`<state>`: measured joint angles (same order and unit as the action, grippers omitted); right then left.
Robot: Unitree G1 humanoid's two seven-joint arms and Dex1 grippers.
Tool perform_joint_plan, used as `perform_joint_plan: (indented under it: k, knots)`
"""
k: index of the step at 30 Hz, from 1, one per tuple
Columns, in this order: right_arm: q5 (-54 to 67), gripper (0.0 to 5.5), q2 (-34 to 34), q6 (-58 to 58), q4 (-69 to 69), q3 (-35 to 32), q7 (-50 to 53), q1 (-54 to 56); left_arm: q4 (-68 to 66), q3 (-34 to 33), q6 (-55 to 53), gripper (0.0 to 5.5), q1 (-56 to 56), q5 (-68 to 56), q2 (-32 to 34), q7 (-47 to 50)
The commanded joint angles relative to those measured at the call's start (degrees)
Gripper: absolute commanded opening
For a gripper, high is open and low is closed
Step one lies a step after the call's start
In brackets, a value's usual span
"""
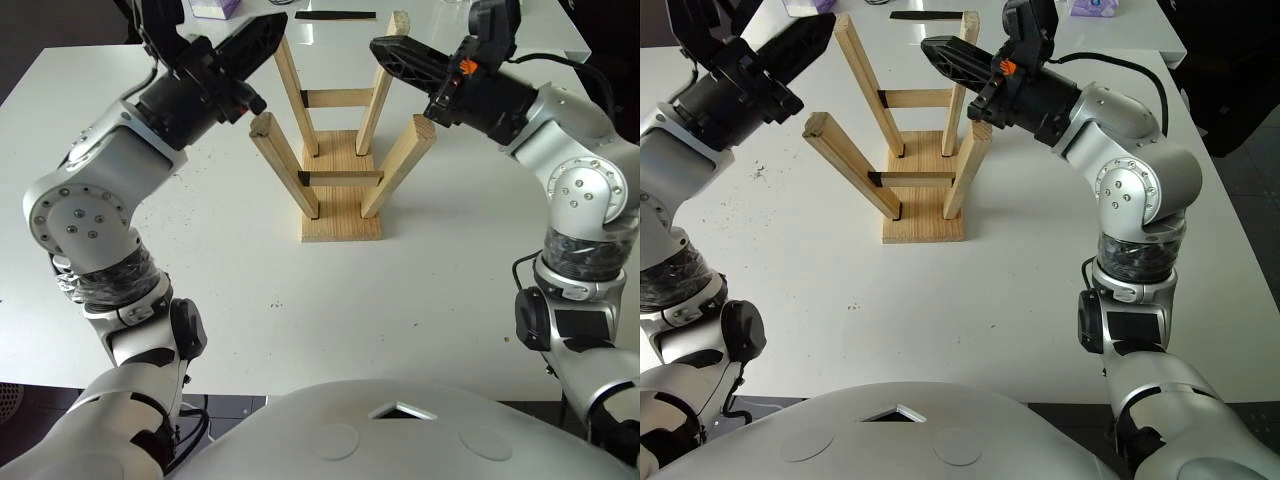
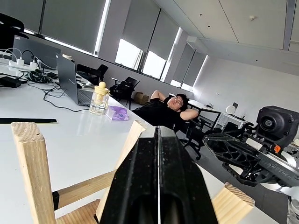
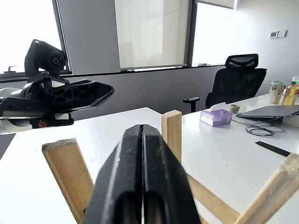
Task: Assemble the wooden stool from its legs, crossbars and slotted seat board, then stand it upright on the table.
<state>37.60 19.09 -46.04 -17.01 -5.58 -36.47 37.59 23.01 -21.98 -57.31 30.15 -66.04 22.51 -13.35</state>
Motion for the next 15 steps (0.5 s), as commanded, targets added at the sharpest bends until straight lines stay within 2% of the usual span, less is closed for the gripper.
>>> perform_joint_plan:
  k: [1, 6, 11, 15]
  knots:
    - [2.95, 0.00, -0.06, 0.34, -1.08, -2.67, 1.66, 4.22, 0.68, 0.30, 0.67, 0.03, 1.75, -1.50, 2.22, 0.52]
    - [4.80, 0.00, 0.41, -0.53, -3.17, -1.09, 1.26, -0.33, 0.37, 3.35, -0.86, 0.03, -1.25, -4.00, 0.59, 2.63]
    - [-2.01, 0.00, 1.29, 2.18, 2.03, 7.46, 0.71, -12.54, -2.71, 9.85, 0.50, 0.03, -12.56, 1.09, -1.89, 1.46]
    - [3.23, 0.00, -0.86, 0.87, 0.99, 5.30, 2.25, -10.39, -1.85, 9.49, 2.91, 0.03, -12.92, -0.38, -1.38, 1.08]
